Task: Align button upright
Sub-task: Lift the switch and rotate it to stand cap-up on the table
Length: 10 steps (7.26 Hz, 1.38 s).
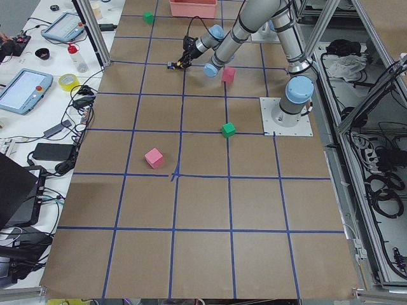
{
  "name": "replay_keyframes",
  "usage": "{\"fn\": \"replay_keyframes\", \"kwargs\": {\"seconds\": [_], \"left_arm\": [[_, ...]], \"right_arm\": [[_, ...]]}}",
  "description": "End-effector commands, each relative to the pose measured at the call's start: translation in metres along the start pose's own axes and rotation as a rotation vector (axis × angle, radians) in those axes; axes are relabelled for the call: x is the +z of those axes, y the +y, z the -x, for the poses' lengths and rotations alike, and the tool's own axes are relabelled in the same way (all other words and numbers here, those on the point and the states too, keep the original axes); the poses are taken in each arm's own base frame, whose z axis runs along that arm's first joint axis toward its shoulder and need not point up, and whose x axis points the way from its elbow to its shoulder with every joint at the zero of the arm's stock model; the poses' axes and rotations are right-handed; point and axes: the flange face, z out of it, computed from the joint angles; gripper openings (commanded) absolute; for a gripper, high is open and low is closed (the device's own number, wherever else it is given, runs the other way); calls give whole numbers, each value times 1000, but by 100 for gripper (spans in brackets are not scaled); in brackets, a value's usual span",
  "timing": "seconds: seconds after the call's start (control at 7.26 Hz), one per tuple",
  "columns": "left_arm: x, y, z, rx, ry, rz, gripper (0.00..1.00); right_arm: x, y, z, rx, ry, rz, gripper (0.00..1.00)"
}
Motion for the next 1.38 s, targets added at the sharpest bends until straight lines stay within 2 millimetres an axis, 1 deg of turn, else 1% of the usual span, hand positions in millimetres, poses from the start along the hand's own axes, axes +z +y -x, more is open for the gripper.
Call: {"fn": "replay_keyframes", "kwargs": {"seconds": [0.0, 0.14, 0.28, 0.41, 0.55, 0.69, 0.83, 0.96, 1.1, 1.24], "left_arm": [[-1, -1, 0, 16, -1, -2, 0], [-7, -7, -1, 12, 7, -13, 0], [-18, -19, -3, -4, 23, -28, 0], [-26, -35, -6, -6, 20, -33, 0], [-35, -56, -11, 4, 3, 9, 0], [-43, -80, -13, -27, -18, 74, 0], [-49, -100, -13, -63, 5, 149, 0], [-49, -110, 0, -85, 17, 256, 0], [-51, -112, 10, -137, 30, 379, 0], [-52, -120, 22, -242, 53, 528, 0]], "right_arm": [[0, 0, 0, 1, 1, 0, 100], [0, 0, 0, 1, 1, 0, 100], [0, 0, -1, 3, -1, 1, 100], [0, 0, 0, 1, -2, 1, 100], [1, 0, 0, 3, -2, 4, 100], [1, 0, 0, 1, -2, 4, 100], [1, 0, 0, 3, -2, 4, 100], [1, 0, -1, 4, -1, 6, 100], [1, 0, 0, 4, -2, 4, 100], [2, -1, 0, 4, -2, 6, 100]]}}
